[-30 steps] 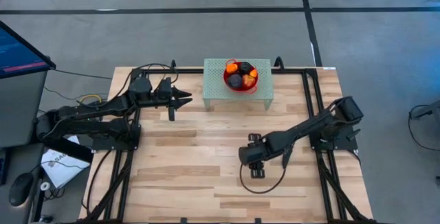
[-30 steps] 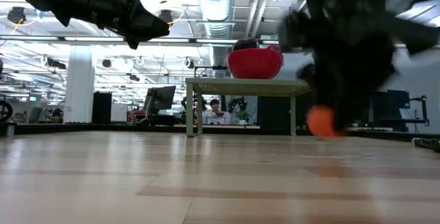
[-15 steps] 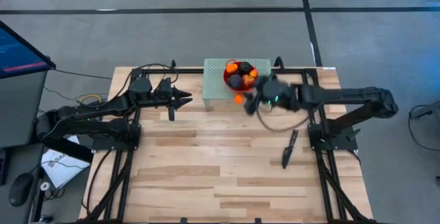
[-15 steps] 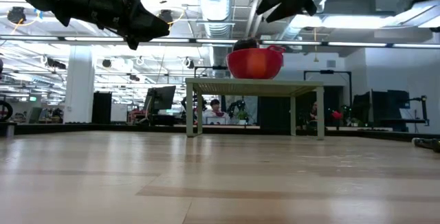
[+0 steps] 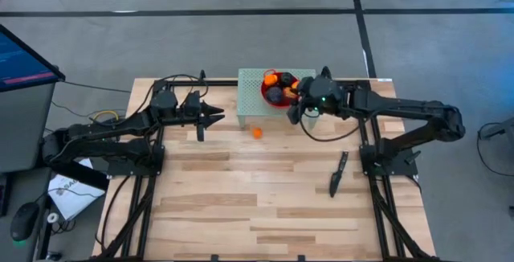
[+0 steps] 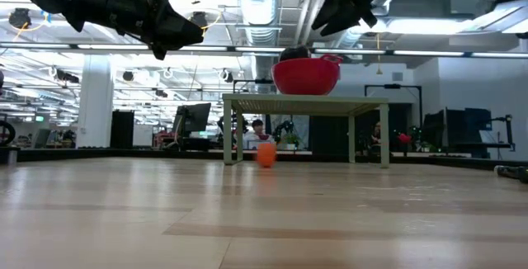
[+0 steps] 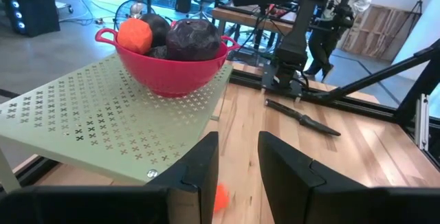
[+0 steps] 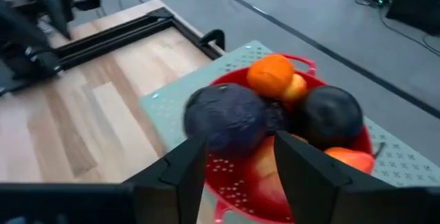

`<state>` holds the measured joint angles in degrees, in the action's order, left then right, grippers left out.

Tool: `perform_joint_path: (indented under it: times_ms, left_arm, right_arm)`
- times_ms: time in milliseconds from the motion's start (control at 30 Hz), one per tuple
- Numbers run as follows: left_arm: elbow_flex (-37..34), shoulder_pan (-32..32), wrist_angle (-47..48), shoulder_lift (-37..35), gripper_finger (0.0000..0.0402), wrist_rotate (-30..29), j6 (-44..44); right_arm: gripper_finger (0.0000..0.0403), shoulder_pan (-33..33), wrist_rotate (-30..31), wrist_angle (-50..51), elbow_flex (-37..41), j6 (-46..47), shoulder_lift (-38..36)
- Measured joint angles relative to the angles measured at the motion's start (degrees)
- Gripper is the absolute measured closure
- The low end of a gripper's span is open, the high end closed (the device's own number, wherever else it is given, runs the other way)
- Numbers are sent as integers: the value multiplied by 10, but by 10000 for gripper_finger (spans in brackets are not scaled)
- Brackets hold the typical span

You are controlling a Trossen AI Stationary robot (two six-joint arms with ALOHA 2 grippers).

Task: Pick & Place Fruit
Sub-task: Put the orange into the red strainer bowl on the shelf

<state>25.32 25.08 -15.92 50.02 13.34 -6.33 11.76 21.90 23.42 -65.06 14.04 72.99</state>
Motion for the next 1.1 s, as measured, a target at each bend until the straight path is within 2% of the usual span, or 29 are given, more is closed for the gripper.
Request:
perform_joint_path:
  times_ms: [133,267,433,533,667,800,967,1100]
  left_arm:
    - [0,0,0,0,304,0,0]
    - [0,0,0,0,304,0,0]
    - [0,0,12,0,304,3,12]
    - [0,0,30,0,304,22,20]
    - [0,0,41,0,304,31,29]
    - [0,0,41,0,304,31,29]
    - [0,0,41,0,304,31,29]
    - [0,0,41,0,304,31,29]
  right_arm:
    - [245,-34,0,0,0,-5,1]
    - [253,-116,-7,-3,-2,4,20]
    - [264,-224,-11,-5,0,20,116]
    - [267,-250,-8,-20,0,43,196]
    - [252,-238,-25,-96,1,42,289]
    - [196,-199,-47,-188,0,20,350]
    - [107,-147,-55,-221,-6,32,382]
    - [69,-114,-30,-230,-10,115,380]
